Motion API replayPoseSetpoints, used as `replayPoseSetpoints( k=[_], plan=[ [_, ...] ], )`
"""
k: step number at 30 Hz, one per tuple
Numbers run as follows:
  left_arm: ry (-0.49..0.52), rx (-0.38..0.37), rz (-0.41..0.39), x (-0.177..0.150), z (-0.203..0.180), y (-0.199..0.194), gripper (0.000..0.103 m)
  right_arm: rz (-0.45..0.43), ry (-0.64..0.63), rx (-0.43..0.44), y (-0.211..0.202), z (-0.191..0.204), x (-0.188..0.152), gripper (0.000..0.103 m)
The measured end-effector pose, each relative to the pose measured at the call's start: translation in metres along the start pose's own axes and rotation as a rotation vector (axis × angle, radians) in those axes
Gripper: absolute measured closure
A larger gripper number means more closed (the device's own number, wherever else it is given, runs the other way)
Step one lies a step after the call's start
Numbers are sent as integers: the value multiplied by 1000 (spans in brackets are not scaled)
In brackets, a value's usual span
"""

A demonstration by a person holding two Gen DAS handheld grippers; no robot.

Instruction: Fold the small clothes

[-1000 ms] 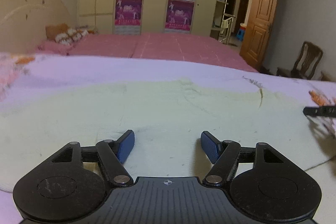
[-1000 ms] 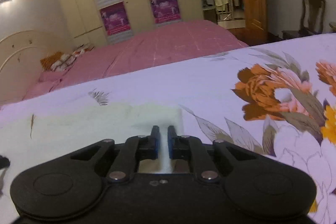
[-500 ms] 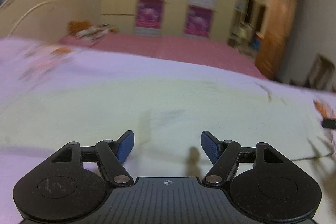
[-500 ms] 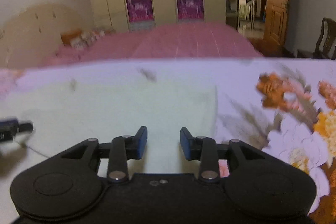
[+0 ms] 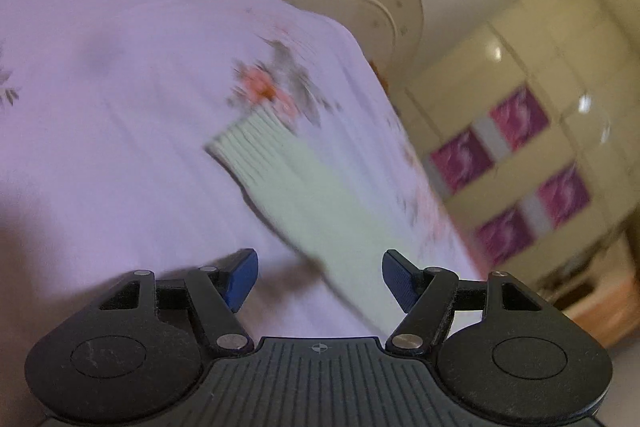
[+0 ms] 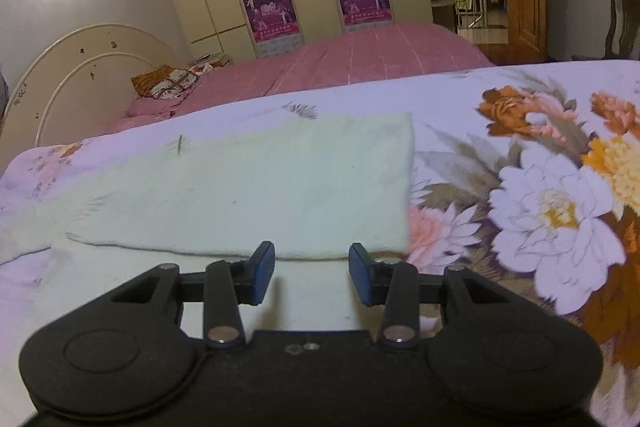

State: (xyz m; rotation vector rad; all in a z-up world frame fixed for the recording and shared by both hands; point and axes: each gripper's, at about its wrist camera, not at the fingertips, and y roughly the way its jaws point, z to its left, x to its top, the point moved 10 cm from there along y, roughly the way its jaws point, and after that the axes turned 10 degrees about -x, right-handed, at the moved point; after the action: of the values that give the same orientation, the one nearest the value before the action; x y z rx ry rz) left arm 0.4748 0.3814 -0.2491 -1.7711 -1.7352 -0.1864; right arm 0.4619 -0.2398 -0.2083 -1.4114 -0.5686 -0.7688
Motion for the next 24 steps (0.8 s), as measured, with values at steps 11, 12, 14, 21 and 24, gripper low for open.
replayPoseSetpoints(
  k=[11, 12, 14, 21, 24],
  plan=[
    [-42, 85, -58, 31, 19, 41, 75, -3, -18, 20, 9, 16, 3, 63],
    [-22, 106, -49, 34, 20, 45, 82, -1, -16, 19, 9, 15, 3, 63],
    [21, 132, -28, 39, 17, 47, 101, 0, -12, 18, 10, 12, 3, 63],
    [245, 18, 28, 26, -59, 69, 101, -12, 17, 20, 4, 2, 9, 63],
    [345, -76, 91, -7, -109, 82, 101, -17, 32, 19, 3, -1, 10, 63]
  ],
)
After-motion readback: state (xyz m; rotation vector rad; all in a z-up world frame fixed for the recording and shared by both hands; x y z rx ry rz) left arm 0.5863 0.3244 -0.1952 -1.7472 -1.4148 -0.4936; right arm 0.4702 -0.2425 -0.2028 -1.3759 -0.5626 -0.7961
